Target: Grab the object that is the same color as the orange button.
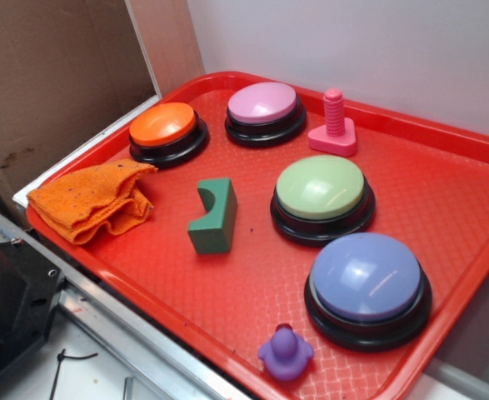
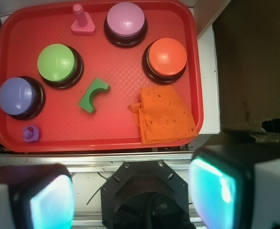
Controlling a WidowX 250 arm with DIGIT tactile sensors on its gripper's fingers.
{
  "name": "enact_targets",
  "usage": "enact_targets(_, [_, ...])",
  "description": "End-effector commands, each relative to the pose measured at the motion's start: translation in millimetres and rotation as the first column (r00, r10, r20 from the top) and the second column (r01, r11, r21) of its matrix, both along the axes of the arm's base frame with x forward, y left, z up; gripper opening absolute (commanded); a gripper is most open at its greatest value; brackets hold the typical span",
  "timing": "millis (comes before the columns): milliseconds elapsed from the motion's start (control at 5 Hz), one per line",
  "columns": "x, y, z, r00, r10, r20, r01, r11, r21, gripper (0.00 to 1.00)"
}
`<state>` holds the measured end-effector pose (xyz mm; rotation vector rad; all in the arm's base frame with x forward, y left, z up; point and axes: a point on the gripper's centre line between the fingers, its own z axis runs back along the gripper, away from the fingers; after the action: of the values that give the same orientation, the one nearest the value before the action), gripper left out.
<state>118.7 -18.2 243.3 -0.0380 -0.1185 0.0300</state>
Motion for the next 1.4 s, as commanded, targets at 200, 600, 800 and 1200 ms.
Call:
enact_targets(200, [37.8, 17.2, -25.9, 0.998, 0.036, 0.044, -0.041, 0.992, 0.116, 1.00])
enact_targets(600, [65.4, 60.9, -105.7, 0.993, -0.015, -0.114, 0.043, 0.969, 0.242, 1.00])
enact_targets(800, [54.7, 70.1, -150.0, 0.972, -0.053, -0.229, 0.116, 0.956, 0.270, 1.00])
enact_targets(1200, [62.2, 38.3, -184.6, 0.954, -0.142, -0.265, 0.185, 0.972, 0.145, 1.00])
